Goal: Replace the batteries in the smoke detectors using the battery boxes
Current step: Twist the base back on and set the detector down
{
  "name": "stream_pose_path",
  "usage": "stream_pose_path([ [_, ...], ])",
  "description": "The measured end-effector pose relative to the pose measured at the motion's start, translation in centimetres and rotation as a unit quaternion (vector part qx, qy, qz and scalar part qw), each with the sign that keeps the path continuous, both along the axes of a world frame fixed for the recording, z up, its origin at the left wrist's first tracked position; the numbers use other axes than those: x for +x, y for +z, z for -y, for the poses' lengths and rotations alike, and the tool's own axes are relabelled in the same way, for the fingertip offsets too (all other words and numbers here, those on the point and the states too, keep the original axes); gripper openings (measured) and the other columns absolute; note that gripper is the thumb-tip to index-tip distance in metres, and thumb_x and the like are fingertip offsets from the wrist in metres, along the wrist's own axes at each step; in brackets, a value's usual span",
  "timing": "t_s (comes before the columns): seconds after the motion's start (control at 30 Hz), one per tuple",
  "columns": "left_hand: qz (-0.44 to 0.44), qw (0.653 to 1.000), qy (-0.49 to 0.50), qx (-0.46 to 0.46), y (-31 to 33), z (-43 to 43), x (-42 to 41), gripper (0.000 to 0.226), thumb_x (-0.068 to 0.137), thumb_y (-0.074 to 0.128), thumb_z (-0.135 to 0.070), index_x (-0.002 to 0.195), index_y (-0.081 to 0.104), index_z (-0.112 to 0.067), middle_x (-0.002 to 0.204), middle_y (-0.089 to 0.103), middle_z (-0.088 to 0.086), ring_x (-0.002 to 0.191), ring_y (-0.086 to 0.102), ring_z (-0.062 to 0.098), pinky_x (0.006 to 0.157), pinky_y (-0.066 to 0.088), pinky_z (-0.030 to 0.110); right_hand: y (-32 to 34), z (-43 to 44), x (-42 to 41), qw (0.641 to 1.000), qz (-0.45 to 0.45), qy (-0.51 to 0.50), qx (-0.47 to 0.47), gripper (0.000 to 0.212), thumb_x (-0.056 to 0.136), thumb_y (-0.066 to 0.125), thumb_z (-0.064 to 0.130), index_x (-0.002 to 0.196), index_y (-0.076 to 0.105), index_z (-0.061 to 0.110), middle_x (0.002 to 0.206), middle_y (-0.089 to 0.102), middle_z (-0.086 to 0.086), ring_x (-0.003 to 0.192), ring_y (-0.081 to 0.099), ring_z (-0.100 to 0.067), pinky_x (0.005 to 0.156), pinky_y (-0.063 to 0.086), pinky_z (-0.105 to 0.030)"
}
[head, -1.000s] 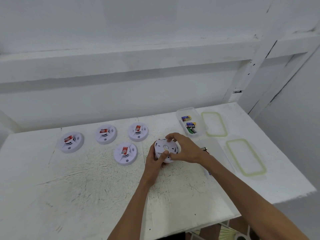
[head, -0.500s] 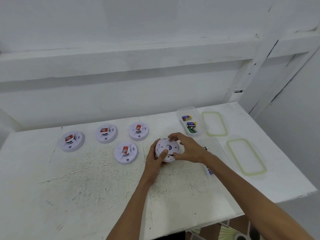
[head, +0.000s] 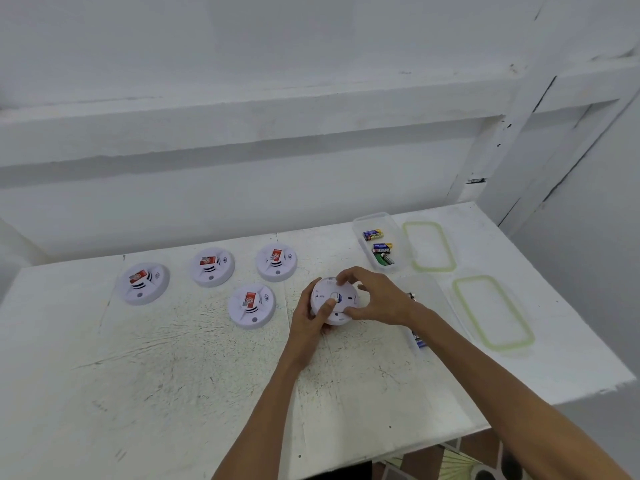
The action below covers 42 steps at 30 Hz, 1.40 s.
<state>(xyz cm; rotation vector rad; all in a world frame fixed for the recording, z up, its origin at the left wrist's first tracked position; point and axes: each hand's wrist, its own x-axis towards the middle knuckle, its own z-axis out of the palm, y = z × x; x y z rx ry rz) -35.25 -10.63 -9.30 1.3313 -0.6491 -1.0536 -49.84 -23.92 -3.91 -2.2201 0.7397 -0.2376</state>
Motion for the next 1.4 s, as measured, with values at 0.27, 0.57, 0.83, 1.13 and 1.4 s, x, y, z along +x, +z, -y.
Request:
stream_pose_path([
  [0.27, -0.011, 1.000, 0.025, 0.005, -0.7, 0.3, 0.0, 0.044, 0.105, 0.060, -0.034, 0.148, 0.049, -0.032, 0.142, 0.063, -0.001, 0.132, 0.061, 0.024, 0.103, 0.056, 0.053, -1.2, -1.5, 0.3, 0.999, 0.025, -0.045, 0.012, 0.094, 0.068, 0.088, 0.047, 0.146, 0.041, 0.023, 0.149, 0.039, 0.010, 0.129, 0.044, -0.003, 0.102, 0.048, -0.023],
  [0.57, 0.002, 1.000, 0.028, 0.004, -1.3, 0.8, 0.2, 0.047, 0.097, 0.064, -0.044, 0.141, 0.054, -0.032, 0.138, 0.064, -0.002, 0.129, 0.063, 0.022, 0.102, 0.055, 0.062, -2.2, -1.7, -0.1, 0.996, 0.031, -0.081, 0.033, 0.081, 0.064, 0.094, 0.026, 0.132, 0.051, 0.014, 0.126, 0.063, -0.005, 0.108, 0.065, -0.014, 0.084, 0.059, -0.022],
  [0.83, -0.024, 0.999, 0.028, -0.003, -0.6, 0.6, 0.1, 0.046, 0.105, 0.053, -0.051, 0.146, 0.053, -0.031, 0.140, 0.066, 0.000, 0.127, 0.064, 0.028, 0.089, 0.061, 0.044, -2.3, -1.7, 0.2, 0.993, 0.032, -0.095, 0.068, 0.082, 0.067, 0.093, 0.030, 0.134, 0.050, 0.014, 0.125, 0.061, -0.004, 0.111, 0.062, -0.016, 0.084, 0.059, -0.023],
  [1.13, -0.120, 0.991, 0.057, 0.015, -0.8, 0.2, 0.3, 0.053, 0.101, 0.035, 0.007, 0.148, 0.054, -0.010, 0.129, 0.073, 0.011, 0.096, 0.068, 0.027, 0.074, 0.057, 0.034, -2.1, -3.0, 0.3, 0.998, -0.027, -0.063, -0.014, 0.080, 0.085, 0.073, 0.050, 0.151, 0.039, 0.022, 0.158, 0.038, -0.002, 0.137, 0.047, -0.021, 0.110, 0.044, -0.038],
  [1.4, -0.004, 0.999, 0.048, -0.018, -0.5, 0.1, -0.5, 0.045, 0.100, 0.067, -0.011, 0.144, 0.060, -0.021, 0.128, 0.074, 0.000, 0.120, 0.069, 0.018, 0.101, 0.057, 0.034, -1.6, -4.0, 0.8, 0.974, 0.081, -0.208, 0.049, 0.044, 0.103, 0.040, 0.050, 0.093, 0.058, 0.011, 0.073, 0.067, -0.003, 0.062, 0.066, -0.018, 0.055, 0.052, -0.036],
])
